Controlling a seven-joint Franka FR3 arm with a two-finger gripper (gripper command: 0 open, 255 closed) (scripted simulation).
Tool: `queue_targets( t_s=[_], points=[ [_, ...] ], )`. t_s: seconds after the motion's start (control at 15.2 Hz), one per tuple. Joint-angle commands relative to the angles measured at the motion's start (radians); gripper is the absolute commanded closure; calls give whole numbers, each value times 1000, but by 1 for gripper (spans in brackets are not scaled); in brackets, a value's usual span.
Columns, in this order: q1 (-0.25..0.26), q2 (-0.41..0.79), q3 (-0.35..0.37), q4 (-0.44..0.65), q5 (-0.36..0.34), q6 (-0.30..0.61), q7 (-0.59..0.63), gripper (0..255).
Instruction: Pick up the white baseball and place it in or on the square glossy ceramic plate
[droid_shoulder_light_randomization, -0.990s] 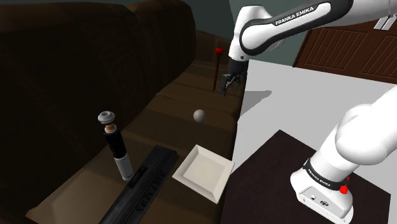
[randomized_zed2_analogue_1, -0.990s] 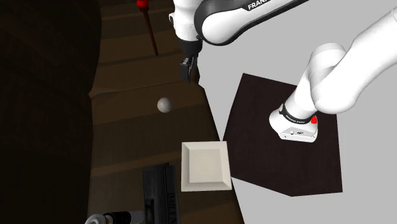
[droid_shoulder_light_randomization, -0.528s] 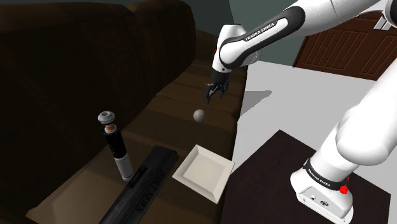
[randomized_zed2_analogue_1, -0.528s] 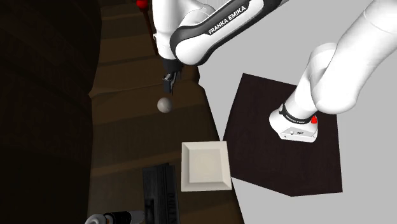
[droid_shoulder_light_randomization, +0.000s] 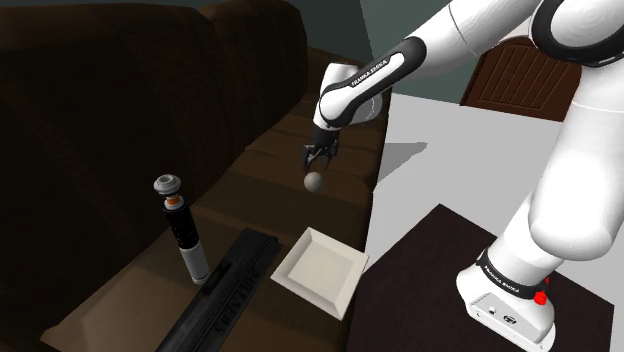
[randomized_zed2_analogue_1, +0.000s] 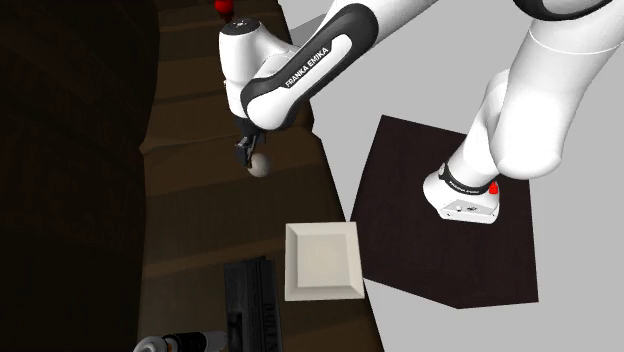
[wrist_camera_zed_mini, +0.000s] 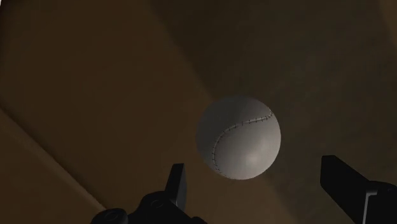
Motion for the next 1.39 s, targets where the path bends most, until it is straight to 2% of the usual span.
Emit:
queue_targets(
  t_s=[0.0,0.26,0.79,0.86,1.32],
  points=[
    [2,25,2,4,3,23,-2,0],
    [6,75,6,3,7,74,-5,0],
    [6,75,6,3,8,74,-5,0],
    [6,75,6,3,8,74,-5,255],
    [6,75,5,4,7,73,-6,255]
  ],
)
